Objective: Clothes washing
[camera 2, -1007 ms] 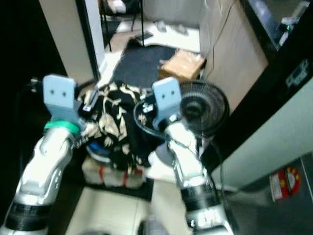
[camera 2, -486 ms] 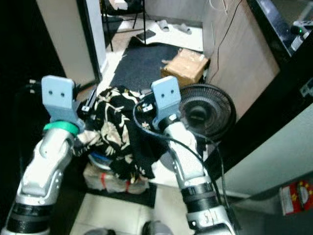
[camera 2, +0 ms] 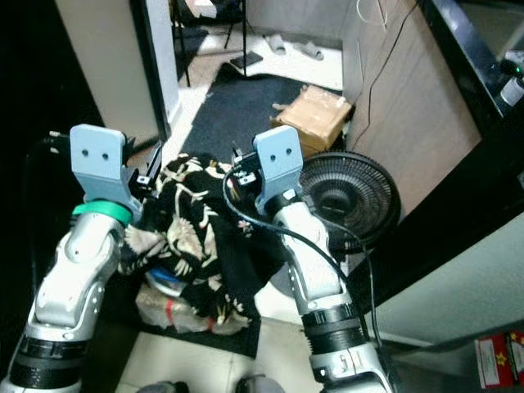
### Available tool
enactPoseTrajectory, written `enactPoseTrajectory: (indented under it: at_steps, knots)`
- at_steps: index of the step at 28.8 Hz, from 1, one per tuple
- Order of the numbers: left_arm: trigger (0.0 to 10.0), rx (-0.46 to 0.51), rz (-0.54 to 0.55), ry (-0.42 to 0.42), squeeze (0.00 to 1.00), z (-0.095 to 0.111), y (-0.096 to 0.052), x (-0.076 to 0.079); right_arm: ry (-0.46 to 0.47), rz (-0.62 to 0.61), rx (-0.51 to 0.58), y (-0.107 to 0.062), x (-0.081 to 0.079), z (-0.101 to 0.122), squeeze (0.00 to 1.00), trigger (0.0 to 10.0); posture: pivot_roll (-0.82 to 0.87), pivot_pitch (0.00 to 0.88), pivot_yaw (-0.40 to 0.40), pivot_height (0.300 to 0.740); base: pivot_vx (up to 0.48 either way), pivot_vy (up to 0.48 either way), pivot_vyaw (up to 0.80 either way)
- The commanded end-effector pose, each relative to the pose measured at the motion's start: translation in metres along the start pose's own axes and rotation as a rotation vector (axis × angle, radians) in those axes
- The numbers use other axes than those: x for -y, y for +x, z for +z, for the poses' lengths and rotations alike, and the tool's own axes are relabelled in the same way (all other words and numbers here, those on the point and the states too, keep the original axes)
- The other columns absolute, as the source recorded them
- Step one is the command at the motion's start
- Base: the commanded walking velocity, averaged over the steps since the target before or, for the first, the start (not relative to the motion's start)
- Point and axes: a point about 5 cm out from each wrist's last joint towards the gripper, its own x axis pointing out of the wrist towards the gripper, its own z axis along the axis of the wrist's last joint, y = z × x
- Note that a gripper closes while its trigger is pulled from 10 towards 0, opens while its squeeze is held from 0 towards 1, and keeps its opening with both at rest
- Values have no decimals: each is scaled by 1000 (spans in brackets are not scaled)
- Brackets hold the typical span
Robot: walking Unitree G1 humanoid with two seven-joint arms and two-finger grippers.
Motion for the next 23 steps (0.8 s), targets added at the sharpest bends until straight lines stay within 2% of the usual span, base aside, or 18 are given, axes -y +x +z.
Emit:
enactPoseTrajectory:
  at_steps: [1,6,23]
  knots:
    - [10000,-13,11,18,0,-4,-1,-4,7,8,-5,0,-3,-2,0,10000,-10,23,-10,740,319,0,0]
    - [10000,-13,11,18,0,-4,-1,-4,7,9,-4,1,-3,-2,0,10000,-10,23,-10,740,306,0,0]
    - [10000,-30,20,8,0,-7,-1,-5,8,8,-5,0,-2,-1,0,10000,-11,29,-12,740,0,0,0]
